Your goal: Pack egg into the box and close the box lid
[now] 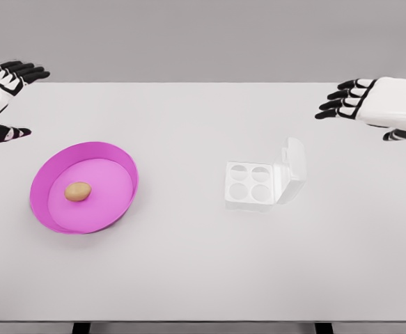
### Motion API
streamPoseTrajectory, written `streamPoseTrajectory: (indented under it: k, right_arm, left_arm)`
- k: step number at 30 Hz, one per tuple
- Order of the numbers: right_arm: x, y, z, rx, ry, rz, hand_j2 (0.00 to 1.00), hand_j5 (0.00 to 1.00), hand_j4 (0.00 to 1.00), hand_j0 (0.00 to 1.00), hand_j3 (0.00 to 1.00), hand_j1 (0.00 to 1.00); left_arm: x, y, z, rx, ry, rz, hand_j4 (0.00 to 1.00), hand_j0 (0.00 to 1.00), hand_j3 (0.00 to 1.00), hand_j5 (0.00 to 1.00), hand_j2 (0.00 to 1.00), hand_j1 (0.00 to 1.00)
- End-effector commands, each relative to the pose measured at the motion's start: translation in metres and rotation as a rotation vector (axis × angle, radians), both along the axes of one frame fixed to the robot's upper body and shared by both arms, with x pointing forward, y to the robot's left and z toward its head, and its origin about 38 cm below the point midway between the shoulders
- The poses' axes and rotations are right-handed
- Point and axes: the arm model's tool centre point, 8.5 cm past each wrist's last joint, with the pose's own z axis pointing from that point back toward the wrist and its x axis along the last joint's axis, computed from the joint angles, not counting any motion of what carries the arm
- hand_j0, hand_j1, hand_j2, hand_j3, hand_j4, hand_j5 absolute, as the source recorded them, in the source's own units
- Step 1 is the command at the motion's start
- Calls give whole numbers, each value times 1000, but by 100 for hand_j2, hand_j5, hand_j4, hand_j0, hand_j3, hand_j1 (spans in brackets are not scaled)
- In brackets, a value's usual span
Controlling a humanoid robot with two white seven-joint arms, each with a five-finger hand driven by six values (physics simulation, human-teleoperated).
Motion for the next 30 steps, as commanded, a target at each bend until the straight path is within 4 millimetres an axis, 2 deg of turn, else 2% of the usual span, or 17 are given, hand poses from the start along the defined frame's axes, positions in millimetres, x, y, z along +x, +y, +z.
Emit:
streamPoseTrajectory:
  k: [1,3,5,7,10,12,13,15,16,17,18,22,24,26,27,29,30]
  right_arm:
    - [-3,6,0,-2,1,19,100,100,100,100,100,100]
    - [-3,6,4,-2,-10,20,100,100,100,100,100,100]
    - [-2,7,20,-6,-52,24,100,100,100,100,100,100]
    - [-3,6,27,61,-30,32,100,100,100,100,100,100]
    - [-5,-24,44,85,-18,-41,100,100,100,100,100,100]
    - [-10,-36,44,39,-4,-72,100,100,100,100,100,100]
    - [-11,-39,34,-2,14,-82,100,100,100,100,100,100]
    - [-15,-57,31,-117,4,-136,100,100,100,100,100,100]
    - [-16,-79,35,-180,2,-202,100,100,100,100,100,100]
    - [-16,-90,32,-247,-3,-234,100,100,100,100,100,100]
    - [-14,-90,28,-234,4,-236,100,100,100,100,100,100]
    - [4,-29,3,82,71,-74,100,100,100,100,100,100]
    - [1,-31,-27,84,143,-88,100,100,100,100,100,100]
    - [-1,-45,-53,87,211,-137,100,100,100,100,100,100]
    - [-6,-53,-73,83,262,-163,100,100,100,100,100,100]
    - [-15,-57,-99,62,323,-179,100,100,100,100,100,100]
    - [-17,-54,-102,63,330,-169,100,100,100,100,100,100]
  left_arm:
    - [0,5,-3,7,3,15,100,100,100,100,100,100]
    - [-11,11,-19,27,54,20,100,100,100,100,100,100]
    - [-12,13,-16,34,51,21,100,100,100,100,100,100]
    - [-12,13,-15,25,51,20,100,100,100,100,100,100]
    - [-11,13,-13,-38,54,21,99,99,99,99,99,99]
    - [-10,12,-13,-32,61,17,98,98,98,98,98,98]
    - [-9,10,-11,-23,56,12,98,98,98,98,98,98]
    - [-6,5,-13,39,105,-10,95,95,95,95,95,95]
    - [-3,2,-13,77,157,-25,96,96,96,96,96,96]
    - [-4,3,-18,136,241,-35,97,97,97,97,97,97]
    - [-4,1,-18,164,298,-55,99,99,99,99,99,99]
    - [-9,-4,-26,236,447,-111,99,99,99,99,99,99]
    - [-5,-9,-18,189,426,-130,99,99,99,99,99,99]
    - [0,-14,-13,181,407,-138,99,99,99,99,99,99]
    - [0,-18,-16,172,408,-145,99,99,99,99,99,99]
    - [-3,-29,-10,175,387,-179,99,99,99,99,99,99]
    - [-6,-35,-10,172,382,-197,99,99,99,99,99,99]
